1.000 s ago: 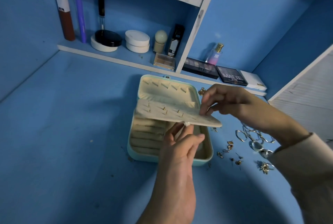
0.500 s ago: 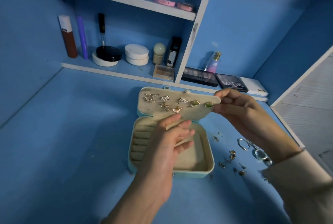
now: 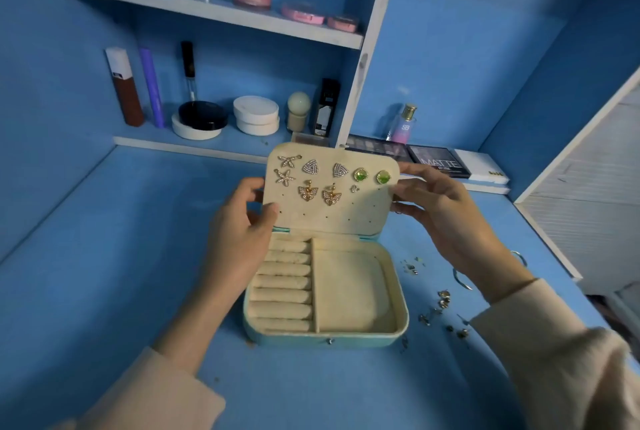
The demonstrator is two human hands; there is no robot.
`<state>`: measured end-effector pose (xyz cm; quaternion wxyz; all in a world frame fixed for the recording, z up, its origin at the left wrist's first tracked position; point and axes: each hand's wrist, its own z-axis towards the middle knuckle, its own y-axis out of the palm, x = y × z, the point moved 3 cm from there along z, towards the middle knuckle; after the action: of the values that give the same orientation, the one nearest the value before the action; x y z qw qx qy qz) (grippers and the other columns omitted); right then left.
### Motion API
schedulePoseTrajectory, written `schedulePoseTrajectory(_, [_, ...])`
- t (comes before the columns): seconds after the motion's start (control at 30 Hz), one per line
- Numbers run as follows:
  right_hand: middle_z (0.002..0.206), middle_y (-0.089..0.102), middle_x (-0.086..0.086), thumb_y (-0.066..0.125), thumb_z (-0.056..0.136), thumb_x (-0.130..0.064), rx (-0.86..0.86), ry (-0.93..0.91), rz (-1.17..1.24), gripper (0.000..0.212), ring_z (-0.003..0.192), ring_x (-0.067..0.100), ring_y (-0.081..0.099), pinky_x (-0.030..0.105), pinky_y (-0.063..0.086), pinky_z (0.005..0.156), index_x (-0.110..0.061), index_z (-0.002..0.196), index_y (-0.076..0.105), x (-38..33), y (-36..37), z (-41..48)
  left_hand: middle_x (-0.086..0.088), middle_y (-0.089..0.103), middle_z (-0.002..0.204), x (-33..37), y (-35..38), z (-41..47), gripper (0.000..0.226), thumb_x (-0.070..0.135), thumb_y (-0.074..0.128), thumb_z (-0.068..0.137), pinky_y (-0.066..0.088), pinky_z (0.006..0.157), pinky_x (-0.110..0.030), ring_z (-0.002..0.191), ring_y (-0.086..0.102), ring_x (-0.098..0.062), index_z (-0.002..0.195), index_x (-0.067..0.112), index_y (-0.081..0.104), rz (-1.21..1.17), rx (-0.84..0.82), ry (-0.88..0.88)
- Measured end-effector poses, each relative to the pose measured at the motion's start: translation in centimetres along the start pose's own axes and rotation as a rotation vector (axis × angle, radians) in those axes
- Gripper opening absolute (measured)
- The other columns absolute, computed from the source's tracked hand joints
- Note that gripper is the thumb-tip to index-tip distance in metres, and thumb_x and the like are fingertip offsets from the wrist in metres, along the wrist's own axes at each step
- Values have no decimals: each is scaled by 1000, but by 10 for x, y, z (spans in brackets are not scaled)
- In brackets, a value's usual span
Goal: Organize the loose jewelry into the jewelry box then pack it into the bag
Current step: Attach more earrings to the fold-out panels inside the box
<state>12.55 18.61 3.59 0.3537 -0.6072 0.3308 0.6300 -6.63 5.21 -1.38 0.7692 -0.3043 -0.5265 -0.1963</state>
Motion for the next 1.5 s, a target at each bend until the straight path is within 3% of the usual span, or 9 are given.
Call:
schedulePoseTrajectory(0.07, [95, 71, 12, 49, 90, 6, -14, 16, -33, 28, 86, 20, 67, 27, 56, 82, -9, 111, 61, 2, -4, -4, 16, 60, 85, -1, 0, 0, 21, 8, 60, 89, 38, 55, -6, 65, 56, 6, 97, 27, 54, -15, -2, 13])
schedulePoseTrajectory(0.13, [95, 70, 13, 50, 90, 6, -6, 12, -128, 30, 85, 22, 66, 28, 56, 79, -10, 113, 61, 3, -11, -8, 14, 60, 85, -4, 0, 3, 21, 10, 60, 89, 41, 58, -11, 67, 58, 0, 99, 28, 55, -19, -4, 13])
schedulePoseTrajectory(0.23, [83, 66, 6, 58, 88, 0, -30, -37, -438, 20, 77, 16, 60, 22, 51, 68, -15, 100, 65, 4, -25, -18, 11, 62, 87, -5, -1, 5, 22, 12, 61, 89, 44, 63, -25, 73, 58, -7, 100, 30, 55, -17, -16, 7])
schedulePoseTrajectory(0.33, [76, 67, -7, 67, 84, -11, -95, -105, -878, 14, 70, 8, 58, 12, 45, 65, -24, 83, 69, 4, -38, -30, 10, 62, 86, -8, 0, 5, 22, 10, 61, 88, 42, 62, -23, 71, 57, -6, 99, 29, 56, -42, -12, 8])
schedulePoseTrajectory(0.5, [67, 64, -12, 68, 83, -13, -181, -90, -1088, 10, 63, -3, 56, 9, 40, 62, -22, 80, 71, 6, -53, -51, 11, 60, 83, -8, 1, 5, 22, 9, 62, 88, 43, 64, -25, 74, 57, -9, 98, 28, 56, -68, -14, 13])
schedulePoseTrajectory(0.83, [76, 64, -13, 69, 81, -14, -340, -53, -1200, 17, 71, -3, 56, 7, 38, 64, -31, 81, 69, 5, -64, -77, 9, 61, 85, -3, -1, 2, 24, 10, 62, 88, 50, 78, -42, 85, 61, -27, 100, 30, 57, -82, -19, 1])
schedulePoseTrajectory(1.07, [74, 60, -12, 71, 80, -20, -352, -59, -1184, 8, 74, -2, 52, 7, 36, 66, -26, 86, 73, 8, -63, -81, 11, 60, 85, -2, -1, 2, 24, 9, 62, 89, 43, 66, -25, 74, 56, -12, 100, 30, 56, -78, -16, -1])
schedulePoseTrajectory(1.3, [71, 57, -15, 74, 79, -21, -359, -131, -1205, 5, 78, 2, 51, 6, 35, 66, -23, 83, 73, 19, -53, -82, 10, 61, 85, -2, -1, 1, 25, 10, 62, 88, 44, 68, -27, 73, 56, -11, 99, 32, 57, -91, -11, -9])
schedulePoseTrajectory(1.5, [73, 67, -8, 70, 80, -8, -169, -112, -1021, 12, 68, 7, 58, 13, 43, 63, -17, 73, 67, 15, -53, -81, 13, 60, 83, -1, -1, 1, 25, 9, 62, 88, 42, 65, -22, 73, 56, -5, 100, 30, 57, -83, -5, -15])
